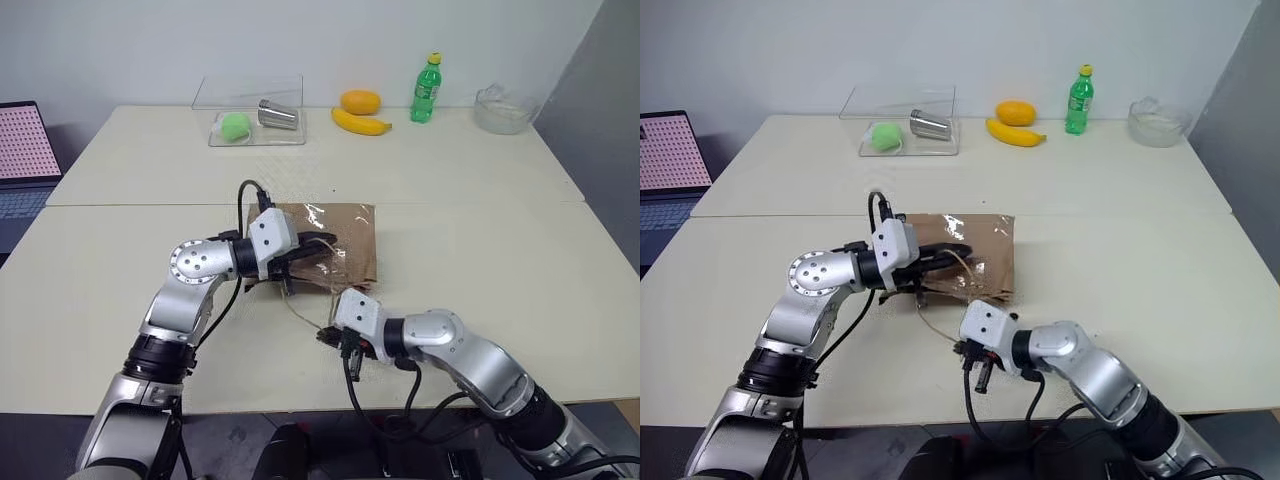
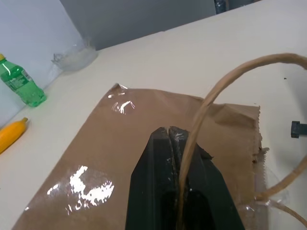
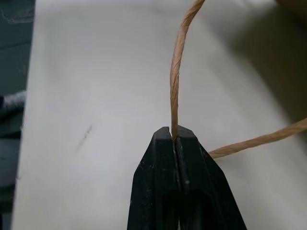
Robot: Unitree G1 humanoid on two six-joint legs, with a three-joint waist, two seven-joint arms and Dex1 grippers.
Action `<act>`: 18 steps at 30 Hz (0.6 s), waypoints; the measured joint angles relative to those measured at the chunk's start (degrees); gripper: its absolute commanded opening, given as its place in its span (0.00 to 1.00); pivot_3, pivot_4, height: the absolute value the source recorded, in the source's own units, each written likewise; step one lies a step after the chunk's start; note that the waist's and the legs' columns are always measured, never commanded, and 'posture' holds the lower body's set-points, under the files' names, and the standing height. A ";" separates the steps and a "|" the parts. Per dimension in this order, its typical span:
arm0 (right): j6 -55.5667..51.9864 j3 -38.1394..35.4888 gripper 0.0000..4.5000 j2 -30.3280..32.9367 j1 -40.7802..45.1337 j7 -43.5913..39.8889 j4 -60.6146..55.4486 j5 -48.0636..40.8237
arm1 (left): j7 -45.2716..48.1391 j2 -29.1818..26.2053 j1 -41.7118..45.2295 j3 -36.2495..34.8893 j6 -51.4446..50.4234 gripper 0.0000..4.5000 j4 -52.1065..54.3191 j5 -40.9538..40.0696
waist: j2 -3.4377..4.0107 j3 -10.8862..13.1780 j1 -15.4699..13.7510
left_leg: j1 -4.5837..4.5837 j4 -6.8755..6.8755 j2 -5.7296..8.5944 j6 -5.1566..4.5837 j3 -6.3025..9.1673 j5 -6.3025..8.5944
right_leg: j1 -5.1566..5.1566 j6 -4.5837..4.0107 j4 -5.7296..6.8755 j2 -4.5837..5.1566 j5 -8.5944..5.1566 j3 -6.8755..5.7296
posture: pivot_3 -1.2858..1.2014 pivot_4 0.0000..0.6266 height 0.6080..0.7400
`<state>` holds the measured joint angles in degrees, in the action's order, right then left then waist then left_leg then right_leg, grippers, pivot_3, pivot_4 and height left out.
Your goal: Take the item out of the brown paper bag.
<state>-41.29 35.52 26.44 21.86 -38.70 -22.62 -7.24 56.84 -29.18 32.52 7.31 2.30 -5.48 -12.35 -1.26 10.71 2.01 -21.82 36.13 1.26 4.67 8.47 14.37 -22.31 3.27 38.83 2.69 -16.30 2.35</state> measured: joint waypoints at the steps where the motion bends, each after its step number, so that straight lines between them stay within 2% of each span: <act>1: 0.97 0.16 0.00 0.37 -0.12 -0.05 0.43 0.77 | -0.27 0.31 1.27 -0.01 -0.76 0.00 -0.51 0.00 | 0.00 0.00 -0.01 | 0.00 0.00 0.01 0.00 0.00 0.00 | 0.00 0.00 0.00 0.00 0.00 0.00 | 0.52 0.24 1.00; 9: 5.42 1.49 0.00 0.83 -0.67 -0.75 1.08 4.84 | -3.76 1.96 16.06 -0.90 -3.85 0.00 -10.61 0.49 | -0.02 -0.01 0.03 | 0.02 0.02 0.00 0.01 0.01 -0.01 | 0.01 0.01 0.02 0.00 0.00 -0.02 | 0.52 0.24 1.00; 18: 7.67 1.24 0.00 0.81 -0.88 -1.94 2.12 6.44 | -7.87 2.59 29.03 -4.51 -1.52 0.00 -22.39 1.71 | -0.03 -0.02 0.04 | 0.02 0.02 0.02 0.02 0.02 -0.01 | 0.02 0.04 0.00 0.00 -0.02 -0.03 | 0.52 0.24 1.00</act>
<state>-33.61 36.76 27.25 20.98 -40.64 -20.50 -0.81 48.97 -26.59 61.55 2.80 0.78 -27.87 -10.65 -1.29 10.69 2.05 -21.80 36.14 1.28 4.70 8.50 14.36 -22.29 3.30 38.83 2.69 -16.32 2.32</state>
